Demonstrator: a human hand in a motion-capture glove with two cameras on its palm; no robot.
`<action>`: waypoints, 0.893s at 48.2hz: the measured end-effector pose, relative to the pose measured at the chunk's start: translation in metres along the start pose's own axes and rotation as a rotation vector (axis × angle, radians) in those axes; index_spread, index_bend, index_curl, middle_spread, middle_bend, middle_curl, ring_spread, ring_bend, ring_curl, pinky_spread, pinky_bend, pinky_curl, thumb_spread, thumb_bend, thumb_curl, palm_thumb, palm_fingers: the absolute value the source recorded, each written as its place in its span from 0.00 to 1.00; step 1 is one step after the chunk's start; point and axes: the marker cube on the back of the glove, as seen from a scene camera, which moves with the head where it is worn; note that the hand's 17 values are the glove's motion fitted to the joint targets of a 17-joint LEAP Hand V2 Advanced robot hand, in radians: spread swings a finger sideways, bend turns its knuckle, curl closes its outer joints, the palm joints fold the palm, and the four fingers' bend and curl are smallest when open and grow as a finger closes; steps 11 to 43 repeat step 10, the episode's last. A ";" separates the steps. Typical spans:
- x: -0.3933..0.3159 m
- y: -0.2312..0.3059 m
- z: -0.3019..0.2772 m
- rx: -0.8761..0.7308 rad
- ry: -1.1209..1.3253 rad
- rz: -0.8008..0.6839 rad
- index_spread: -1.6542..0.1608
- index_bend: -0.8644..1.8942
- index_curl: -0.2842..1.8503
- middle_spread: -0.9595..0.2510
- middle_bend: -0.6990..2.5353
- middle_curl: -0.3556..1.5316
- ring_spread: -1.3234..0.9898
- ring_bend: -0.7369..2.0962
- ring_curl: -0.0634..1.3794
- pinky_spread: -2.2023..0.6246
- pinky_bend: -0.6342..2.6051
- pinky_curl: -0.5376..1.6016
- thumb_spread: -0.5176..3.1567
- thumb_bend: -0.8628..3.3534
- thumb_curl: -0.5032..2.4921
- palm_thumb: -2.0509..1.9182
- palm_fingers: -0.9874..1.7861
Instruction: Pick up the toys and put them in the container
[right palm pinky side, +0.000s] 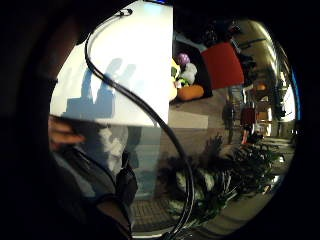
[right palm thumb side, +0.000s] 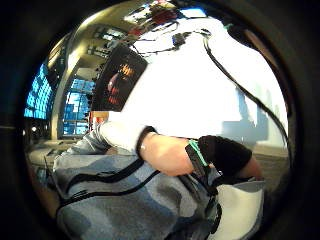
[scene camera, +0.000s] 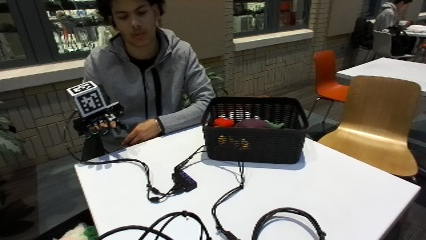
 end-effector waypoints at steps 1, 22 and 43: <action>0.003 0.004 0.002 0.001 0.003 0.018 0.77 0.43 0.32 0.85 0.25 0.27 0.57 0.29 0.07 0.78 0.31 0.42 0.51 0.20 0.27 0.58 0.28; 0.035 0.020 0.006 0.002 0.061 0.135 0.77 0.44 0.33 0.85 0.25 0.28 0.56 0.30 0.07 0.78 0.31 0.42 0.52 0.20 0.27 0.58 0.28; 0.035 0.020 0.006 0.002 0.061 0.135 0.77 0.44 0.33 0.85 0.25 0.28 0.56 0.30 0.07 0.78 0.31 0.42 0.52 0.20 0.27 0.58 0.28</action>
